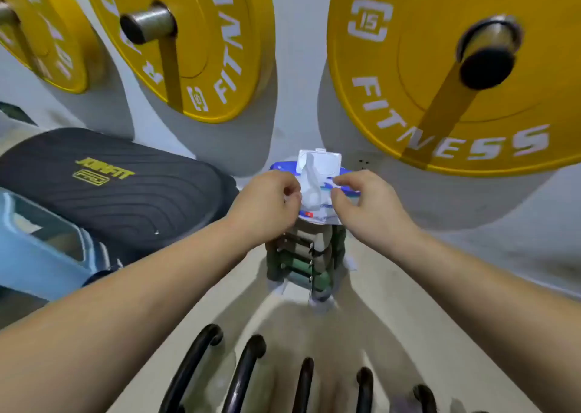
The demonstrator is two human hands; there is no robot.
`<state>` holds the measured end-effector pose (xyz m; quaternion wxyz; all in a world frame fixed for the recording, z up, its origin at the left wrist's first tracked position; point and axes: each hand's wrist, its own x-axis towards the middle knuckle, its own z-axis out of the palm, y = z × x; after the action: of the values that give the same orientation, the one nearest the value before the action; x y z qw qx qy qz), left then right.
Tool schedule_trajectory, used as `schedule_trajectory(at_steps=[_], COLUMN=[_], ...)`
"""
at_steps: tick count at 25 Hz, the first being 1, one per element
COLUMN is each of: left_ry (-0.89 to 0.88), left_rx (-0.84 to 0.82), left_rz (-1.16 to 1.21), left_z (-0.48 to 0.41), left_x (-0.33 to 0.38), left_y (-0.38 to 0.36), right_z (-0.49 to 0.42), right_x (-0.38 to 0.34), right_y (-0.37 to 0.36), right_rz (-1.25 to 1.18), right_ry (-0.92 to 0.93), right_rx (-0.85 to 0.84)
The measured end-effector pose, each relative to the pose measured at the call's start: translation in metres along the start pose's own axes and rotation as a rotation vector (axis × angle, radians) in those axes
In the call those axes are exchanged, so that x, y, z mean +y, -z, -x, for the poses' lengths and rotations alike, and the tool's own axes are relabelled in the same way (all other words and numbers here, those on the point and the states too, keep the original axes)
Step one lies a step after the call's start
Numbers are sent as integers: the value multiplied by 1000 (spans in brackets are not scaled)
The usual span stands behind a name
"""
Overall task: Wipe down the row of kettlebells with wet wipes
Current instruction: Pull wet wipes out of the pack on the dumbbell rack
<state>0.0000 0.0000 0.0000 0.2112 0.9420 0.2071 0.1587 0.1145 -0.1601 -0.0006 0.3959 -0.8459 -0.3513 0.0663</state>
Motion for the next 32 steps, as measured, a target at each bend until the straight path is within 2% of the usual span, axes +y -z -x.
schedule_trajectory(at_steps=[3,5,9,12,15,18,21,25,28,30,32], left_ry=[-21,25,78,192,276,355,430,521,392,275,229], left_rx=[78,96,14,-38,4,3,137,277,165,80,123], left_rz=[-20,-7,-124,192,420,541,658,844,612,488,500], left_z=[-4,-8,-18,-25,-21,-18,-19,-21,-20,-18,-19], left_x=[-17,-15,-7,-14,-17,-18,-14,-1,-2,0,5], left_y=[-30,-37,-31,-25,-19,-11,-4,1,-3,-7,-8], right_z=[0,1,-13,-27,-32,-32,-29,-23,-27,-32,-33], right_x=[17,19,13,3,3,4,1,-9,-20,-25,-28], right_y=[-26,-34,-32,-38,-43,-43,-39,-32,-26,-21,-18], right_rz=[104,166,219,245,236,100,-143,-320,-467,-526,-583], right_ry=[64,74,17,-35,-99,-163,-247,-227,-254,-295,-276], right_rx=[-28,-87,-122,-133,-82,17,100,185,210,155,74])
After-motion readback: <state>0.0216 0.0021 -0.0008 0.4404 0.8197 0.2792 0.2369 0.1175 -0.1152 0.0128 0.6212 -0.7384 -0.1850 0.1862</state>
